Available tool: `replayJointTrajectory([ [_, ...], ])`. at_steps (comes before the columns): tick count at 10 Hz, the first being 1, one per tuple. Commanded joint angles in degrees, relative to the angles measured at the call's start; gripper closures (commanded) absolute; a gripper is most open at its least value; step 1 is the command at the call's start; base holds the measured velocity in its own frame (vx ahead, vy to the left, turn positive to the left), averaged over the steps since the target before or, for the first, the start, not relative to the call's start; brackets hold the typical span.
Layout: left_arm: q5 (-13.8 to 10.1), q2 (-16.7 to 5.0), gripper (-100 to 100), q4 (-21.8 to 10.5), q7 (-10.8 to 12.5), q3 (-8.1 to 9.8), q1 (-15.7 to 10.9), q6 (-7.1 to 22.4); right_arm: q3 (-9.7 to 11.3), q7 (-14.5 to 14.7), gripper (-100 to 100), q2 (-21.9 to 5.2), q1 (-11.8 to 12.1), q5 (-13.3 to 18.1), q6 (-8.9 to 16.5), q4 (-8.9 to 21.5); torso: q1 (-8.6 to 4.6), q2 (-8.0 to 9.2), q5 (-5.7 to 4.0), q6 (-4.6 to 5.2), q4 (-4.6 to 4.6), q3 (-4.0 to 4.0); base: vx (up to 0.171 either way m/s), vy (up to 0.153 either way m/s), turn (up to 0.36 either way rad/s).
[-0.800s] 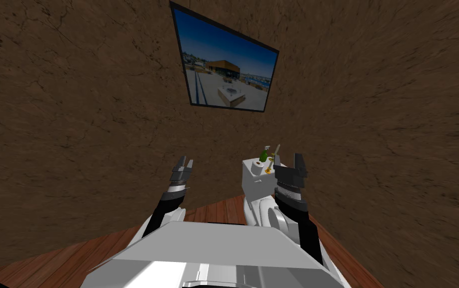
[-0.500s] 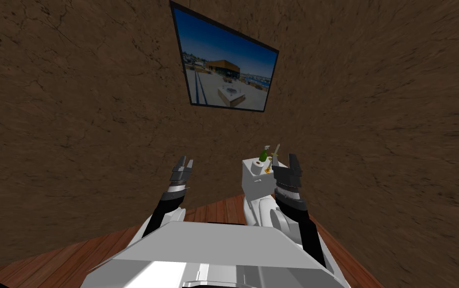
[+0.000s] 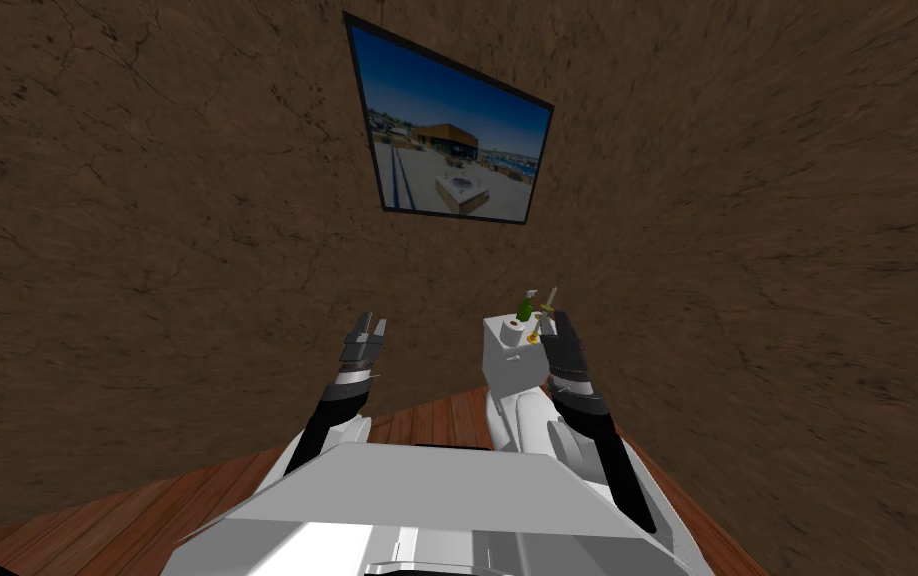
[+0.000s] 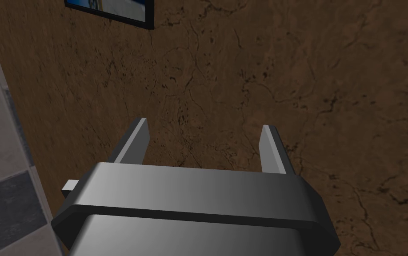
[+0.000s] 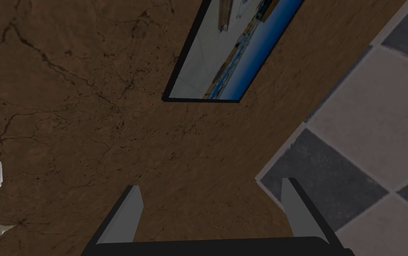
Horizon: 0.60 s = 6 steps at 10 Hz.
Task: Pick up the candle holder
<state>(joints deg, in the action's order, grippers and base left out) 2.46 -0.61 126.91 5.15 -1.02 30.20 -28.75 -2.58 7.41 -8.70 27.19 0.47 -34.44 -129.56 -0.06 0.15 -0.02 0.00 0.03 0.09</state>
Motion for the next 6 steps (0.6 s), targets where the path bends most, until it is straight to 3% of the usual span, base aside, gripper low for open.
replayJointTrajectory([
  [1,0.0,0.0,0,0.0,0.0,0.00,0.0,0.0,-0.9,2.9,-100,-1.7,-0.4,1.3,-0.2,2.1,0.00,0.00,0.00,0.00,0.00,0.00,-0.051,-0.007,0.001],
  [6,0.0,0.0,0,0.0,0.0,0.00,0.0,0.0,-2.8,9.8,-100,-4.3,-1.4,3.9,-0.6,6.4,0.02,-0.06,0.01,0.00,-0.01,-0.03,-0.028,-0.006,0.002],
])
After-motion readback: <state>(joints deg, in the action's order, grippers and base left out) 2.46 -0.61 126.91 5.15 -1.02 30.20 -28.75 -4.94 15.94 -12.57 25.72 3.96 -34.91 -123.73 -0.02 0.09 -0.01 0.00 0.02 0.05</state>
